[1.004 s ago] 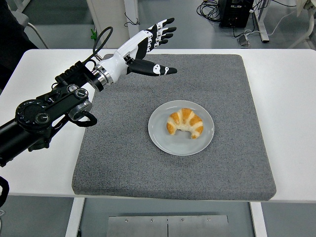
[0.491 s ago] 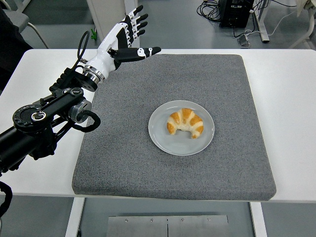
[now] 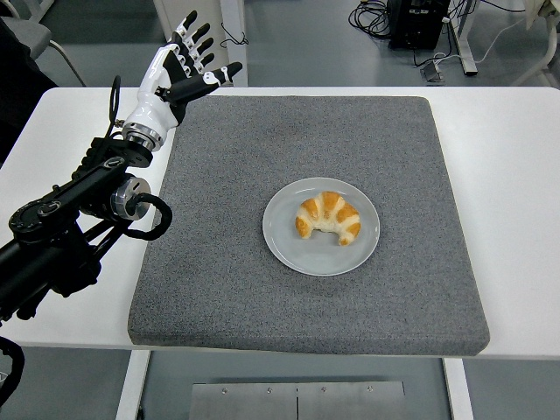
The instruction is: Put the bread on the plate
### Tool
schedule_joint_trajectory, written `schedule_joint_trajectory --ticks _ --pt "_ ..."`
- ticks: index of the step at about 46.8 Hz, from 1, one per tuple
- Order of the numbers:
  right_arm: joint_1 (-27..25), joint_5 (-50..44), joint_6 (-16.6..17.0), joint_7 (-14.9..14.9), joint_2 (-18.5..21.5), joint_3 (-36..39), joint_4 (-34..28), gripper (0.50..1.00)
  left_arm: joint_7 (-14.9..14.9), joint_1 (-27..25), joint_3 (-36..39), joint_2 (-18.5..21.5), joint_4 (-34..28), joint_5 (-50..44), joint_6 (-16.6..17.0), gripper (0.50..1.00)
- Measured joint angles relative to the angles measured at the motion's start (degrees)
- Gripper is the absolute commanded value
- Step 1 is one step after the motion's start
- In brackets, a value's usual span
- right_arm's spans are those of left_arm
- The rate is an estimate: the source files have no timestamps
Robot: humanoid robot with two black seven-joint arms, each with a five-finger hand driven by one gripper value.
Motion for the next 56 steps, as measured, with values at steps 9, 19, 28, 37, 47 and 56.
schedule_joint_trajectory --ticks 9,19,28,37,47,56 --pt "0.0 0.0 0.0 0.0 0.0 0.0 0.0 1.0 -0.14 0.51 -2.51 -0.74 2.71 -4.07 -0.22 0.966" --pt "0.0 0.0 0.02 0.0 0.0 0.0 0.0 1.0 0.3 0.41 -2.53 -2.2 4.04 -7.7 -0.48 0.966" --pt "0.01 0.0 0.05 0.04 0.0 0.0 0.0 1.0 0.38 -0.05 -3.23 -4.98 7.15 -8.45 -0.5 0.966" --pt "0.01 0.0 0.06 0.04 0.0 -0.03 0.01 1.0 0.05 -0.89 -6.85 -5.69 14.1 -12.32 -5.89 0.968" --pt "0.16 0.0 0.17 0.03 0.0 -0.17 0.43 1.0 0.01 -2.74 -9.26 -6.58 25.28 -15.61 -16.64 0.968" --pt "0.35 0.0 0.12 0.02 0.0 -0.35 0.1 1.0 -0.02 -3.26 -9.3 -8.96 29.99 -16.39 -21.45 0.968"
